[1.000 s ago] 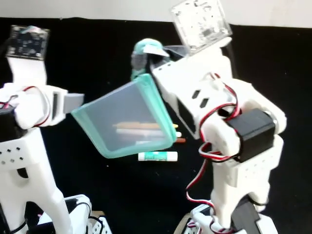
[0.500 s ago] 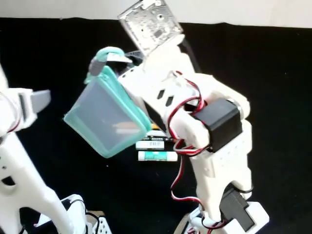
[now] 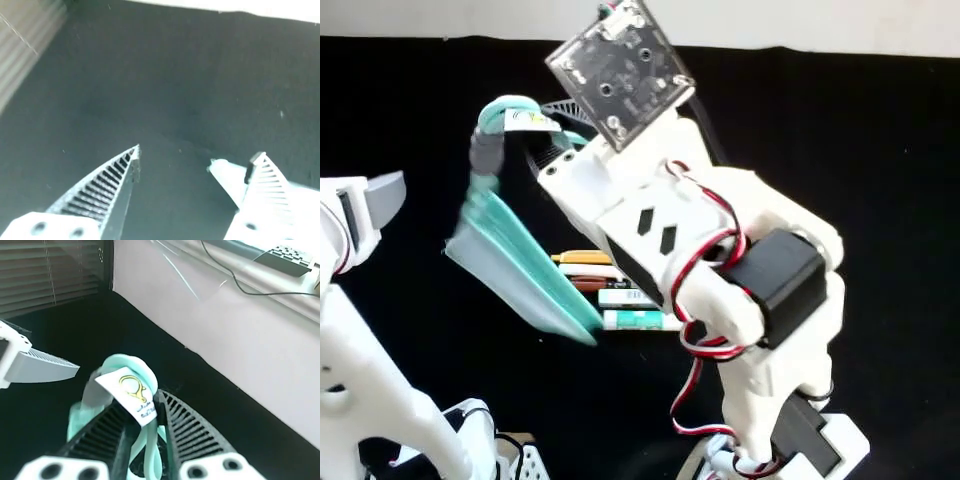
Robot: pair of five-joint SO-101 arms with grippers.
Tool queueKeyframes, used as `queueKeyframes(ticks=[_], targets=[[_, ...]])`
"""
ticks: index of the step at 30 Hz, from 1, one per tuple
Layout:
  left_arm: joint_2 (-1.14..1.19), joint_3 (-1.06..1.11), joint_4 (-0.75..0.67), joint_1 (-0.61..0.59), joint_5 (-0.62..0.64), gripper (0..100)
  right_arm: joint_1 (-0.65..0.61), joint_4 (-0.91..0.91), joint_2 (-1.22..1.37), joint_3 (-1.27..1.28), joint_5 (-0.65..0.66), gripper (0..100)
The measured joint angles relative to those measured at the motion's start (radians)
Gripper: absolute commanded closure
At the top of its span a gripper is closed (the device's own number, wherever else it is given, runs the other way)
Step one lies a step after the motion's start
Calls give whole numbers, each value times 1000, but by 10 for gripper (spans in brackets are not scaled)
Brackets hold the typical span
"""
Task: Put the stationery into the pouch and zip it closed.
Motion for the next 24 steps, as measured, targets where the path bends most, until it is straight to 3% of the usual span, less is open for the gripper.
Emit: queueKeyframes(ticks=[10, 16, 24], targets=[[0, -126, 37, 5, 0, 652, 0, 0, 0, -5, 0, 990], [-2, -135, 60, 89, -12, 652, 0, 0, 43, -44, 0, 990], [-2, -135, 72, 110, 29, 649, 0, 0, 130, -155, 0, 990]])
